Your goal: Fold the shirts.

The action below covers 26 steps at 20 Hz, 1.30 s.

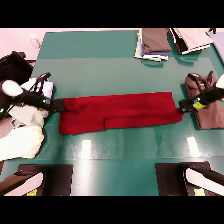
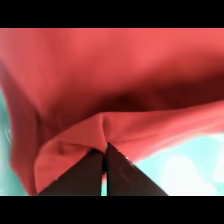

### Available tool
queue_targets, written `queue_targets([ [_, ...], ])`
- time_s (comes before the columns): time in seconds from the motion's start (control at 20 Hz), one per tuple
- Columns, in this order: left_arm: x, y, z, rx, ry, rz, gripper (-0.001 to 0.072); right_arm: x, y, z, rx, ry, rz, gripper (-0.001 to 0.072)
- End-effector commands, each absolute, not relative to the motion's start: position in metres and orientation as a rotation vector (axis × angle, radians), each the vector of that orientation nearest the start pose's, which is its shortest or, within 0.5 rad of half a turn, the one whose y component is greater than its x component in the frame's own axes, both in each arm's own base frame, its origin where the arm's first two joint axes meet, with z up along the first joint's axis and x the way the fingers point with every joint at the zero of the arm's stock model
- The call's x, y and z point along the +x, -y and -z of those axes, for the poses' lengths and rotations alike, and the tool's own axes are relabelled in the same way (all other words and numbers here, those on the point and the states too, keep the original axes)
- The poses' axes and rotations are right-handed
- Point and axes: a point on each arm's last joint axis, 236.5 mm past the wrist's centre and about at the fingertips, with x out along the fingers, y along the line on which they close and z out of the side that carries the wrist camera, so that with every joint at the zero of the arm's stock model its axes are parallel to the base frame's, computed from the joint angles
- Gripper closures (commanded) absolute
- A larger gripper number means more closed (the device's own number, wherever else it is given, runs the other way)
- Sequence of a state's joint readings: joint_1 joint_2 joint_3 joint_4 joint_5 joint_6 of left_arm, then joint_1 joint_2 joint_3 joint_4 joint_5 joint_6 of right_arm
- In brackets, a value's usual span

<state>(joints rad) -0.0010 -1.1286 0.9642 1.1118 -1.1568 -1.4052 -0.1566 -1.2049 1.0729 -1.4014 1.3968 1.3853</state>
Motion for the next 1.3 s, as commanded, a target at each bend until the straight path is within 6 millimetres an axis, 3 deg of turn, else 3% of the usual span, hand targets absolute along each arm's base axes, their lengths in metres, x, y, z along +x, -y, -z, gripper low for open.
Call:
queue_targets([
  [0.0, 0.394, 0.09, 0.003, -0.282, -1.217, 0.311, 0.0682, 0.364, -0.014, 0.007, 0.211, -1.451, -0.193, 0.0693],
  [0.15, 0.421, 0.087, 0.005, -0.304, -1.176, 0.278, 0.066, 0.395, -0.024, 0.009, 0.269, -1.42, -0.227, 0.0665],
  [0.2, 0.425, 0.087, 0.0, -0.31, -1.162, 0.273, 0.0371, 0.404, -0.025, 0.008, 0.277, -1.403, -0.232, 0.0493],
  [0.25, 0.429, 0.087, -0.006, -0.325, -1.152, 0.265, 0.016, 0.411, -0.025, 0.006, 0.279, -1.39, -0.236, 0.0323],
  [0.3, 0.431, 0.088, -0.014, -0.325, -1.146, 0.27, 0.0158, 0.414, -0.022, 0.004, 0.281, -1.38, -0.247, 0.0297],
  [0.4, 0.428, 0.091, -0.025, -0.316, -1.163, 0.294, 0.0195, 0.409, -0.015, 0.002, 0.287, -1.388, -0.276, 0.0297],
  [0.45, 0.425, 0.093, -0.028, -0.314, -1.177, 0.305, 0.0348, 0.403, -0.006, 0.005, 0.306, -1.403, -0.267, 0.0295],
  [0.55, 0.421, 0.095, -0.028, -0.312, -1.195, 0.318, 0.0679, 0.384, 0.018, 0.017, 0.362, -1.44, -0.226, 0.0211],
  [0.7, 0.419, 0.112, -0.035, -0.369, -1.193, 0.362, 0.0682, 0.356, 0.045, 0.041, 0.56, -1.471, -0.203, 0.0181],
  [0.85, 0.416, 0.146, -0.038, -0.338, -1.179, 0.423, 0.0682, 0.347, 0.042, 0.063, 0.81, -1.447, -0.249, 0.0188],
  [0.95, 0.415, 0.178, -0.038, -0.327, -1.162, 0.458, 0.0682, 0.347, 0.026, 0.075, 0.893, -1.443, -0.313, 0.0202],
  [1.0, 0.415, 0.192, -0.036, -0.329, -1.16, 0.468, 0.0682, 0.35, 0.016, 0.08, 0.922, -1.437, -0.343, 0.025],
  [1.15, 0.409, 0.236, -0.017, -0.292, -1.176, 0.528, 0.0683, 0.368, -0.015, 0.087, 0.892, -1.406, -0.415, 0.0552],
  [1.25, 0.403, 0.264, -0.002, -0.294, -1.207, 0.567, 0.0683, 0.376, -0.027, 0.077, 0.809, -1.39, -0.469, 0.0678],
])
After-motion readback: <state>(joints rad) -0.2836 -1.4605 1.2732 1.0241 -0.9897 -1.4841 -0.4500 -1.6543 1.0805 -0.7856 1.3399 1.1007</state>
